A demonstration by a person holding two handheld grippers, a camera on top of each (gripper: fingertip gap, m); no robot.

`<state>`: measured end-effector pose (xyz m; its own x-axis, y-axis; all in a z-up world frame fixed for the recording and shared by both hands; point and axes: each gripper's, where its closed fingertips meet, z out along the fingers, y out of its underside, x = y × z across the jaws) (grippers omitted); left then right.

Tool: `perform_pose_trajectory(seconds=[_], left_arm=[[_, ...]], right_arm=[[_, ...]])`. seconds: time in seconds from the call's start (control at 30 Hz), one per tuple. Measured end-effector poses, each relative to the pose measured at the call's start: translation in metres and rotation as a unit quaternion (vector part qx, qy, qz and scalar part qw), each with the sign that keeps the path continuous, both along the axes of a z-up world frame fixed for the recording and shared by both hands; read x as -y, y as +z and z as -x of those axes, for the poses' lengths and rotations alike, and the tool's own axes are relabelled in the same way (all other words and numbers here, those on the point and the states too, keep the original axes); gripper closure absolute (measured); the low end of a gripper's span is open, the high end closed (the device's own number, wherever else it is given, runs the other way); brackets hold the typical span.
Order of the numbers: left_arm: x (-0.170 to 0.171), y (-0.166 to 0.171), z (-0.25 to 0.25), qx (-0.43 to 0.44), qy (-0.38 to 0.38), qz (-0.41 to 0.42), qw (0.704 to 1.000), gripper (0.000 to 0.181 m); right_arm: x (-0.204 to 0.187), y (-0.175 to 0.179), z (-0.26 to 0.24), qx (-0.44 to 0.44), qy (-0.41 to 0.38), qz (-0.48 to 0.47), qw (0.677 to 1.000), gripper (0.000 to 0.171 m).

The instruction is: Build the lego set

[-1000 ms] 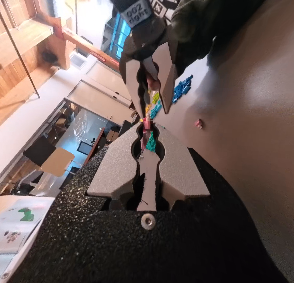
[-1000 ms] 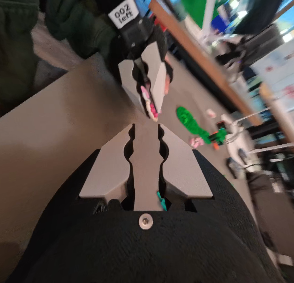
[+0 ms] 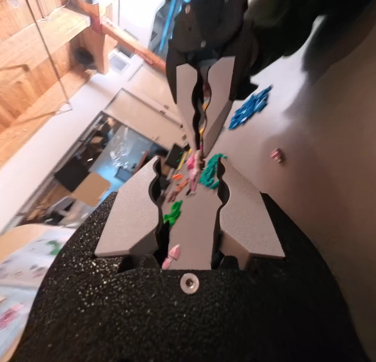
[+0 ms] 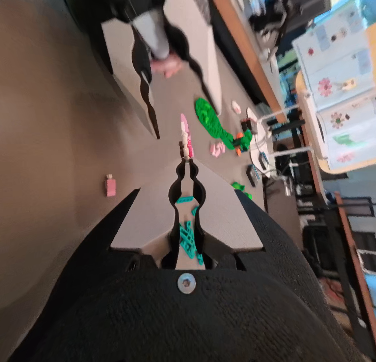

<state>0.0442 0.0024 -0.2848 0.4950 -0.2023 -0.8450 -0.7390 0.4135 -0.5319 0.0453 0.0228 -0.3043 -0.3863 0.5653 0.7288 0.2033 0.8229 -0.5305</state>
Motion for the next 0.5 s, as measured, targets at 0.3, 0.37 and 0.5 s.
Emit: perform_pose_trajectory(seconds=[0.3,0.37,0.5], left_arm=[[-0.013,-0.025,0.0,-0.142,0.088,-0.009,0.986,0.153],[-0.015,-0.025,0.004,-0.144,0.099,-0.008,0.985,0.163],[-0.013,-0.022,0.004,-0.138,0.095,-0.014,0.986,0.17]], right_arm=[[0.003,-0.013,0.005,0.03,-0.036,-0.079,0.996,0.168],[0.004,-0.01,0.005,0.026,-0.035,-0.077,0.996,0.169],[0.007,-0.006,0.003,0.016,-0.024,-0.072,0.997,0.169]])
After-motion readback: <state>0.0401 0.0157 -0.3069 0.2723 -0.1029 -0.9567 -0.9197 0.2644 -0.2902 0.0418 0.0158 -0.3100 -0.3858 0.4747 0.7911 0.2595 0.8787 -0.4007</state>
